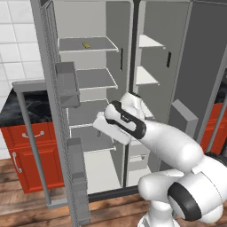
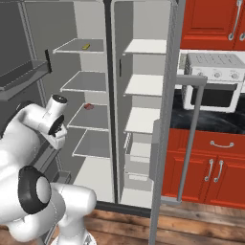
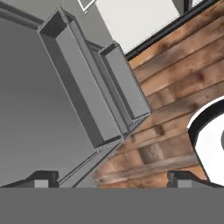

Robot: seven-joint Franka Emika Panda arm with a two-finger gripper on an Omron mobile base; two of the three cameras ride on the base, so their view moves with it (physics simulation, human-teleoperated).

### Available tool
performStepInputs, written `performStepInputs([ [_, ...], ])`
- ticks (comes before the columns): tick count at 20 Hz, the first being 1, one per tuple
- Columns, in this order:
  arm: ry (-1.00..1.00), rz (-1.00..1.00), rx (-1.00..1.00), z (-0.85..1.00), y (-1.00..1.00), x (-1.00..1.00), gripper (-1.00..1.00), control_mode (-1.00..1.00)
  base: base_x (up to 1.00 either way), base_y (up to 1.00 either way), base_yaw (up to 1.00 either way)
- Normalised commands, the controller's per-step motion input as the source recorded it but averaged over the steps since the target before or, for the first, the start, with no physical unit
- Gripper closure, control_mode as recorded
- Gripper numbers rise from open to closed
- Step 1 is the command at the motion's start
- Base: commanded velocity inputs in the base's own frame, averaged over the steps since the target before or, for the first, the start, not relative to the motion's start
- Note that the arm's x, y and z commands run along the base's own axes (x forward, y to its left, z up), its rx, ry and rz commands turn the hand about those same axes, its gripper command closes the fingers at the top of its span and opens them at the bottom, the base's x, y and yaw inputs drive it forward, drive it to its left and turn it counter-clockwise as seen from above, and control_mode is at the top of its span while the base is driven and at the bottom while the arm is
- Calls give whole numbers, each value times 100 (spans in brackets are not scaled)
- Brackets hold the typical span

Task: Retrieve the butter from the fridge and place it on a plate on the dining table. Then retrieve the butter knife by the fridge and place it near the plate.

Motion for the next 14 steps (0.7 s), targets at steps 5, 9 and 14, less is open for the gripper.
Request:
performStepInputs([
  [5,0,27,-67,6,-92,-34,-100,-100,0,0,0],
  [9,1,43,-8,-5,-88,-58,-100,-100,0,0,0],
  [14,19,18,-5,-6,-56,-25,-100,-100,0,0,0],
])
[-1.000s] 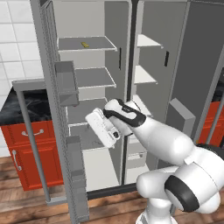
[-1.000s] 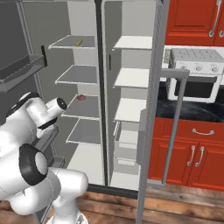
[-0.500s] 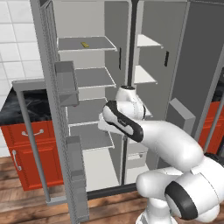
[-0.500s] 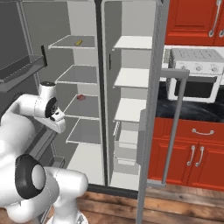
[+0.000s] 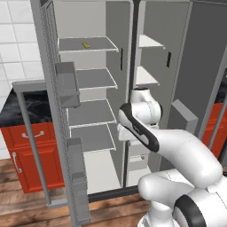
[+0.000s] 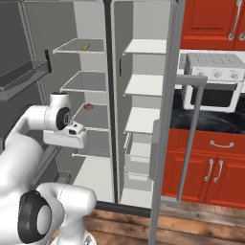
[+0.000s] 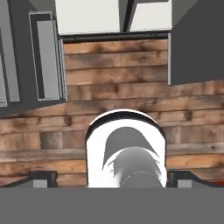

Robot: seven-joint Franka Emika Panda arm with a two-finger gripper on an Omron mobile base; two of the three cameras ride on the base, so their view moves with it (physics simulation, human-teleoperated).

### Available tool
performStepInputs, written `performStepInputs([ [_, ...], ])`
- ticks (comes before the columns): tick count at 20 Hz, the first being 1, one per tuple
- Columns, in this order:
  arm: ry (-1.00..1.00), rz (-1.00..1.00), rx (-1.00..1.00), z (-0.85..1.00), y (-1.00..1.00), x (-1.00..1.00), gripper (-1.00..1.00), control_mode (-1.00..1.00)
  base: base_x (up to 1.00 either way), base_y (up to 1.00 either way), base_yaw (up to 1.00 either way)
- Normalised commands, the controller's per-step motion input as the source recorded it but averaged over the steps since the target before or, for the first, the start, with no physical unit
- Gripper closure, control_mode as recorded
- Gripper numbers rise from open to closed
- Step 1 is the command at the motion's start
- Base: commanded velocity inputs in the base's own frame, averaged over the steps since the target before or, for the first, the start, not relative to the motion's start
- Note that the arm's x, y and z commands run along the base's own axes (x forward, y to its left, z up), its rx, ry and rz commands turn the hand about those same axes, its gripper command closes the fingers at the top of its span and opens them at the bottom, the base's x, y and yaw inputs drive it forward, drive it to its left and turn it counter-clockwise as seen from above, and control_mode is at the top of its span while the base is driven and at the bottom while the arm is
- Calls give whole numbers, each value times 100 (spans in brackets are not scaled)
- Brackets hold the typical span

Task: Retrieve the butter from the fridge and place it on a plate on the dining table. Then retrieve the butter knife by the fridge and place it near the plate.

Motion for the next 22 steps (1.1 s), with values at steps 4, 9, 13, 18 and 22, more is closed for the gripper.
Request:
performStepInputs([
  [4,17,3,-9,1,-25,-3,-100,-100,0,0,0],
  [9,3,1,-1,-2,-12,-8,-100,-100,0,0,0],
  [13,-6,2,0,-3,0,-1,-100,-100,0,0,0],
  [18,-27,0,-1,1,0,3,-100,-100,0,0,0],
  [22,-20,0,0,18,-3,21,-100,-100,0,0,0],
])
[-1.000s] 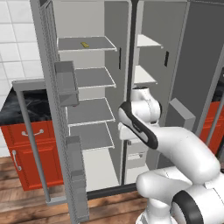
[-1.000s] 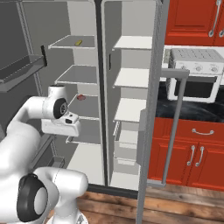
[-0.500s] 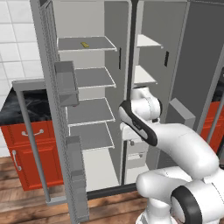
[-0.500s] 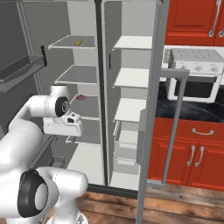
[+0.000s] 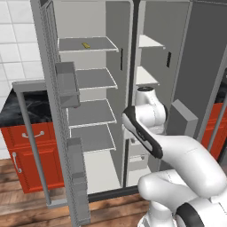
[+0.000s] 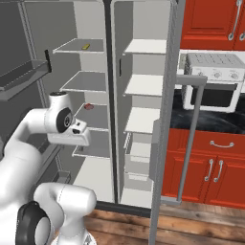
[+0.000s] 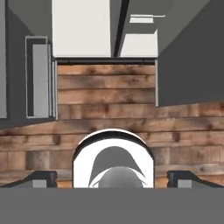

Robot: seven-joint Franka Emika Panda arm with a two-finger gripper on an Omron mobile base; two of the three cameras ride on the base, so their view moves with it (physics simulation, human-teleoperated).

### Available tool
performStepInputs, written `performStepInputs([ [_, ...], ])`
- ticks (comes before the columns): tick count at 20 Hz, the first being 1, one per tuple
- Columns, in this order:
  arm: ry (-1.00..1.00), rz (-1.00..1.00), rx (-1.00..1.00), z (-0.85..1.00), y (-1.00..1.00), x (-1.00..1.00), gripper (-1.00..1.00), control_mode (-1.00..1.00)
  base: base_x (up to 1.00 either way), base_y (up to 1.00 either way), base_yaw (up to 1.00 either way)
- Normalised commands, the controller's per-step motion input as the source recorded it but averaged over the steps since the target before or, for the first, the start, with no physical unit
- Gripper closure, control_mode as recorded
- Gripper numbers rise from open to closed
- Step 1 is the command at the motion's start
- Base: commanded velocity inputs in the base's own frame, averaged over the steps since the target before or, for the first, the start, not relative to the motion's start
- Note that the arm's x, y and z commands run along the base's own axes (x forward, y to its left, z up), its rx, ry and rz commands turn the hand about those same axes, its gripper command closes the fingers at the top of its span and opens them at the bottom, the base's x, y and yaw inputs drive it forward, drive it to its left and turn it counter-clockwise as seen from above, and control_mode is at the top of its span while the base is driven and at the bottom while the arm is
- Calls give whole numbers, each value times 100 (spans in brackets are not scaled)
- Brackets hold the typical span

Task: Retrieve the butter from the fridge and place it on a plate on the dining table. Then retrieve the butter knife by the fridge and place it near the plate.

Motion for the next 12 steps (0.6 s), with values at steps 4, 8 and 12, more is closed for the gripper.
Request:
performStepInputs([
  [4,-22,0,7,41,-3,1,-100,-100,0,0,0],
  [8,-23,0,4,40,0,-3,-100,-100,0,0,0],
  [12,-1,0,0,0,0,0,-100,-100,0,0,0],
])
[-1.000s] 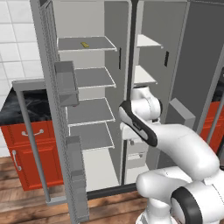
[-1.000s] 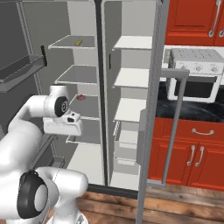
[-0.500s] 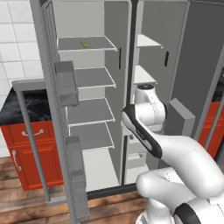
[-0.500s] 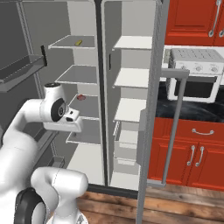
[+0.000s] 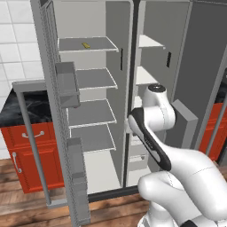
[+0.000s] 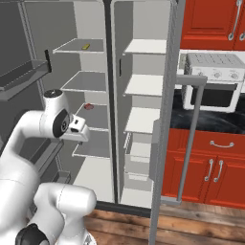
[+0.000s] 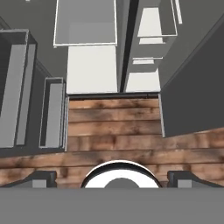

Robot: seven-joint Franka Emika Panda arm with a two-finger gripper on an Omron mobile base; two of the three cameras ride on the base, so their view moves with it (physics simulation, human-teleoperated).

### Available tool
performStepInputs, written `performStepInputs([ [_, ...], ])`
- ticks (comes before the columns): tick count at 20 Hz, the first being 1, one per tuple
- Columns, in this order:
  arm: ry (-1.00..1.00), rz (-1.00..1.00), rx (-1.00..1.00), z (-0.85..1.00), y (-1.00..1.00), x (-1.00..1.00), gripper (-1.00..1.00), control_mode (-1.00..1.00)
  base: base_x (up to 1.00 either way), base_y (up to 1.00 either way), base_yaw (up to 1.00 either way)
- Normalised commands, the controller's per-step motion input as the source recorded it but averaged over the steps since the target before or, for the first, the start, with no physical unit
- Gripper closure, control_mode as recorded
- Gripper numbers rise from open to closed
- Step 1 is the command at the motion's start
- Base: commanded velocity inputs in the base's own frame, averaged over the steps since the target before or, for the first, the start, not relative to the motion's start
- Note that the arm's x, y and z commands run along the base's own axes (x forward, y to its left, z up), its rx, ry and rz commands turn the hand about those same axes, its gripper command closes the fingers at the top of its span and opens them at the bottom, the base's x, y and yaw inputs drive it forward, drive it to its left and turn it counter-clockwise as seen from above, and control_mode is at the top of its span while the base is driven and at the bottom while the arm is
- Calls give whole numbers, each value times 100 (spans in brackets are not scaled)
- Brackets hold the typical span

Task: Retrieve the butter from the fridge and place it on a plate on the dining table. Then retrieve the butter knife by the fridge and place it near the plate.

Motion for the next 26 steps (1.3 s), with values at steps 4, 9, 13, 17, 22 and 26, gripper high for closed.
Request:
performStepInputs([
  [4,0,0,0,0,0,0,-100,-100,0,0,0],
  [9,0,0,0,0,0,0,-100,-100,0,0,0],
  [13,0,0,0,0,0,0,-100,-100,0,0,0],
  [17,0,0,0,0,0,0,-100,100,7,0,0],
  [22,0,0,0,0,0,0,-100,100,45,0,14],
  [26,0,0,0,0,0,0,-100,100,51,0,14],
])
